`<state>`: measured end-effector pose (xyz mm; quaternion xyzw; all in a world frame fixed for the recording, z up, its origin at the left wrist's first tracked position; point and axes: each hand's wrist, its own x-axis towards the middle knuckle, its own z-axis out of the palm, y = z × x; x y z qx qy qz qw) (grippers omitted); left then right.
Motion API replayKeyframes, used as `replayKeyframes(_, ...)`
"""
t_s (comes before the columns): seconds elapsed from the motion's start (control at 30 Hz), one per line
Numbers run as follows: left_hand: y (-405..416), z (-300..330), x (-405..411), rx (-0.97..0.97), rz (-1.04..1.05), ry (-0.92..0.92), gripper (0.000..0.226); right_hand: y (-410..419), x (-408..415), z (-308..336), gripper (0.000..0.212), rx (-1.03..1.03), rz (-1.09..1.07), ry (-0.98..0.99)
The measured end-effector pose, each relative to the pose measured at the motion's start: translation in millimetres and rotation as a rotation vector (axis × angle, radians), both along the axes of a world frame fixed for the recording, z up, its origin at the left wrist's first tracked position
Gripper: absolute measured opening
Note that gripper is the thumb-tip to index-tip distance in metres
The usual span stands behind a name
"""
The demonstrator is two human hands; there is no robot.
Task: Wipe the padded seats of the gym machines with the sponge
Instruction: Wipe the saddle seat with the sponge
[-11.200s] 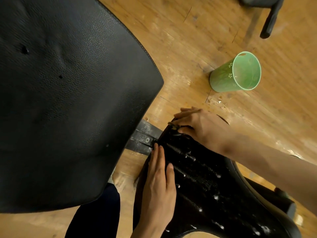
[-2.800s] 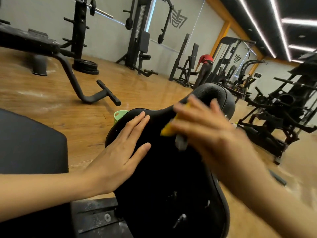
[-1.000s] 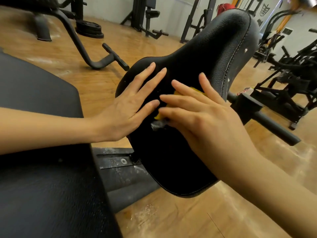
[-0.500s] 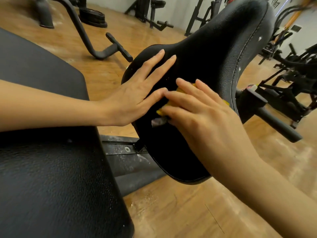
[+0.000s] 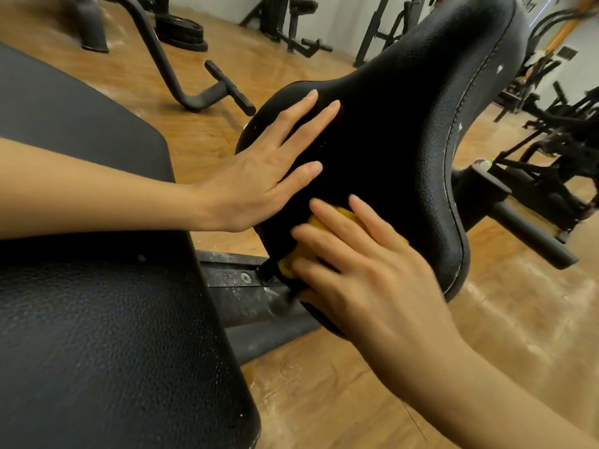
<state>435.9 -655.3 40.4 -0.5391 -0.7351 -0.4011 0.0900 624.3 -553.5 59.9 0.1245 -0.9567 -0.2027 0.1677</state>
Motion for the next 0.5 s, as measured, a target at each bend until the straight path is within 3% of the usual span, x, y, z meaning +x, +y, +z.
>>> replayKeyframes(0.13, 2, -3, -1, 0.008, 0.010, -0.005, 0.060, 13, 56, -6, 0.043, -0.014, 0.106, 0.048)
replayKeyframes(0.33, 1, -2, -1, -0.005, 0.016, -0.009, 0.061, -10, 6, -33, 0.036, 0.087, 0.129, -0.037)
replayKeyframes(0.5, -2, 0, -2, 0.007, -0.013, -0.024, 0.060, 34, 18, 30, 0.035, -0.185, 0.121, 0.021)
